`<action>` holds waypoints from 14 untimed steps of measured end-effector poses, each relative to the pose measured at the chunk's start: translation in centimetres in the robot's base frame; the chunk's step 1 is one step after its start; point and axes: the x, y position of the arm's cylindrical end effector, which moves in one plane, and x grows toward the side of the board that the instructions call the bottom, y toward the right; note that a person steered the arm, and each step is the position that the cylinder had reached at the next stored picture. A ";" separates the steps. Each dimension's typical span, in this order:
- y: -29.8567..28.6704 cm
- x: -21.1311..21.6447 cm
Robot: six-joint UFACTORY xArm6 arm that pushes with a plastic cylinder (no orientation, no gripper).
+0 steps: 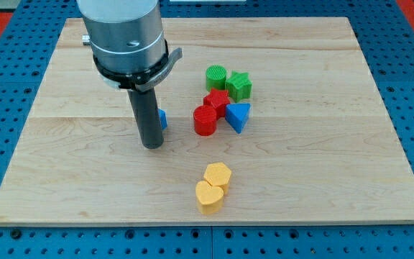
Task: Move the red star up and then left
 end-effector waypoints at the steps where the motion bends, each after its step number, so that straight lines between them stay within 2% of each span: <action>1: 0.5 -1.8; 2: 1.6 -2.6; 4: 1.9 0.8; 6: 7.7 -0.1; 7: 10.4 -1.1; 12: 12.5 -10.3; 14: 12.5 -12.1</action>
